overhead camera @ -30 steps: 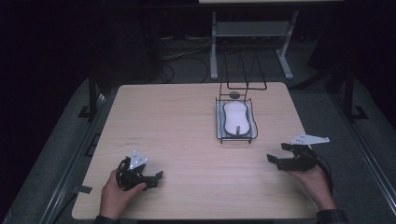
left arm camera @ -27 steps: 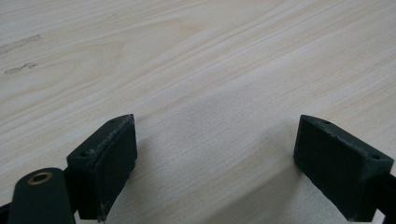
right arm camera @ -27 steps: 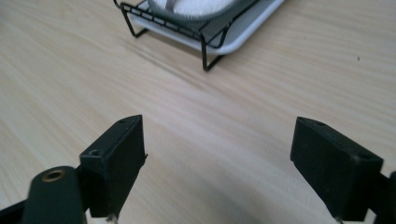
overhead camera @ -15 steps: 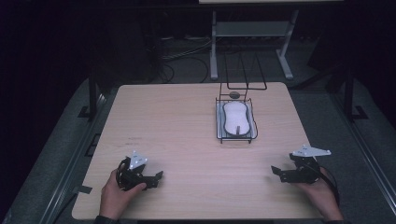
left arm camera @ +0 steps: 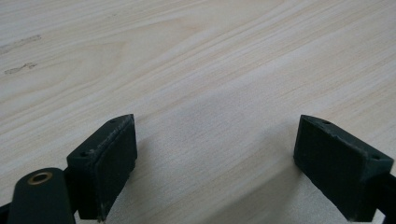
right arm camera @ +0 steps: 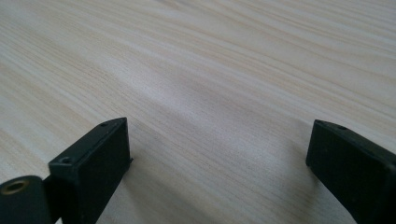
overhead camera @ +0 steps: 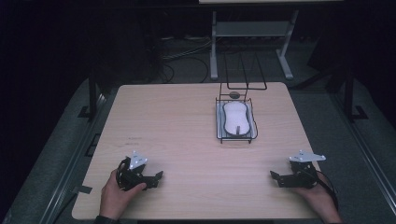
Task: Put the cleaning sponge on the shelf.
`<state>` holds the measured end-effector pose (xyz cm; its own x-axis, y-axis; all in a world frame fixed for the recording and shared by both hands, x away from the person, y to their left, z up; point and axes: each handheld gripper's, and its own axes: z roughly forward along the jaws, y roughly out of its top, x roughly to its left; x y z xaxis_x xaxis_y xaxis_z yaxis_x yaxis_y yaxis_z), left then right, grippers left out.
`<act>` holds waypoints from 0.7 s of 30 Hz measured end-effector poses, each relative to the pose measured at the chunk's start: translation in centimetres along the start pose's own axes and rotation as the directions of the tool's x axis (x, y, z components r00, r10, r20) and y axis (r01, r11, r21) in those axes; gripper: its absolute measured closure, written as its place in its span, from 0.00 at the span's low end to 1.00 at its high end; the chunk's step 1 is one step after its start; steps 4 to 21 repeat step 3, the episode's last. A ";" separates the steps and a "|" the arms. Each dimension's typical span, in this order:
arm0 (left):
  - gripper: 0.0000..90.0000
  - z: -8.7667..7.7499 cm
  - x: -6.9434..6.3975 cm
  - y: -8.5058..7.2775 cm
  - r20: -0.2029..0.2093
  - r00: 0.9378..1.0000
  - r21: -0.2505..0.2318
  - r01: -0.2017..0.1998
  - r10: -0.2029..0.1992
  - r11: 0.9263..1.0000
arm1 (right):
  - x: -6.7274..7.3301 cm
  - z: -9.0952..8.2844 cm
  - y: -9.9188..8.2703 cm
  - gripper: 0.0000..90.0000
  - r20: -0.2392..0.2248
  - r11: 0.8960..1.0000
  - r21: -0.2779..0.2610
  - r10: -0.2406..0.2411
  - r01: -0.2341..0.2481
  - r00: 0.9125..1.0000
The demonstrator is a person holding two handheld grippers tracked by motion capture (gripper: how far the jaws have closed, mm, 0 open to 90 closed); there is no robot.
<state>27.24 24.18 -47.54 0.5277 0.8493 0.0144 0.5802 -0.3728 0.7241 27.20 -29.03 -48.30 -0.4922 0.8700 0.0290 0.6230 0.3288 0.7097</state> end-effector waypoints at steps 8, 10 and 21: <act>0.14 0.0 0.0 0.0 0.000 1.000 0.000 0.001 -0.001 1.000 | 0.0 0.0 0.0 0.06 0.000 1.000 0.000 0.000 0.000 1.000; 0.14 0.0 0.0 0.0 0.000 1.000 0.000 0.001 -0.001 1.000 | 0.0 0.0 0.0 0.06 0.000 1.000 0.000 0.000 0.000 1.000; 0.14 0.0 0.0 0.0 0.000 1.000 0.000 0.001 -0.001 1.000 | 0.0 0.0 0.0 0.06 0.000 1.000 0.000 0.000 0.000 1.000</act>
